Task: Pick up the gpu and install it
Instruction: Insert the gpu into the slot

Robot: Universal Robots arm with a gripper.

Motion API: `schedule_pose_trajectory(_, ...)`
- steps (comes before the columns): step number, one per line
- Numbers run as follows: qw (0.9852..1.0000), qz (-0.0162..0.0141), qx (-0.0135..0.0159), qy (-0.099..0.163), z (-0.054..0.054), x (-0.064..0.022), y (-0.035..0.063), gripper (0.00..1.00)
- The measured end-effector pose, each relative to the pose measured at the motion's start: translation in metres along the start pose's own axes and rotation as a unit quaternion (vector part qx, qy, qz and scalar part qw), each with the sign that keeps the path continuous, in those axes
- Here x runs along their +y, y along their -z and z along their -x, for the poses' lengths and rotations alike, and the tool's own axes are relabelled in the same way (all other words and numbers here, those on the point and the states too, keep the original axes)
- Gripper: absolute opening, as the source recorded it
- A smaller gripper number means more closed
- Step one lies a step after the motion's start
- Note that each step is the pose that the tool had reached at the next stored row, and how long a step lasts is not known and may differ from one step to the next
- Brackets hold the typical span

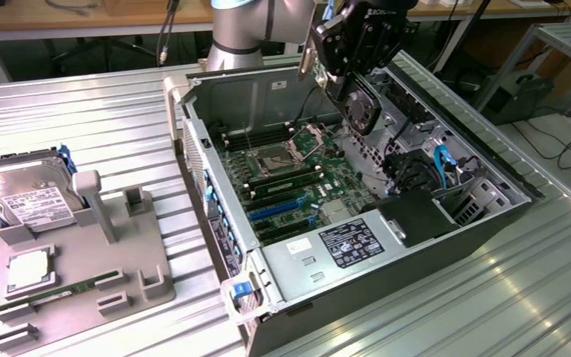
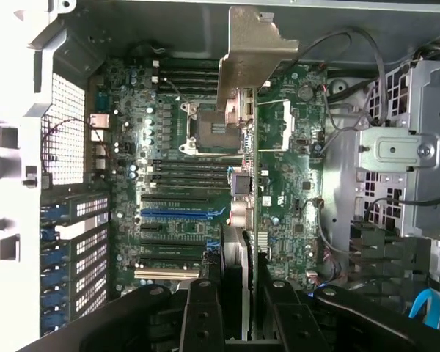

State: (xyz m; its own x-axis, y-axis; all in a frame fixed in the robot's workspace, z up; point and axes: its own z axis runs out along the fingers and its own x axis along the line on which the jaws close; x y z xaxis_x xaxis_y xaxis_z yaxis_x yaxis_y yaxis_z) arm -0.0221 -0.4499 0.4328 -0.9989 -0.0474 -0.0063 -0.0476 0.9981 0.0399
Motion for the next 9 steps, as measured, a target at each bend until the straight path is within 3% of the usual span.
schedule_pose_trajectory(5, 0.9995, 0.0002, 0.0013, 0.032, 0.0, 0.0, 0.0, 0.27)
schedule_pose_trajectory(9, 0.9975, 0.0005, 0.0028, 0.07, 0.0, 0.0, -0.0001, 0.27)
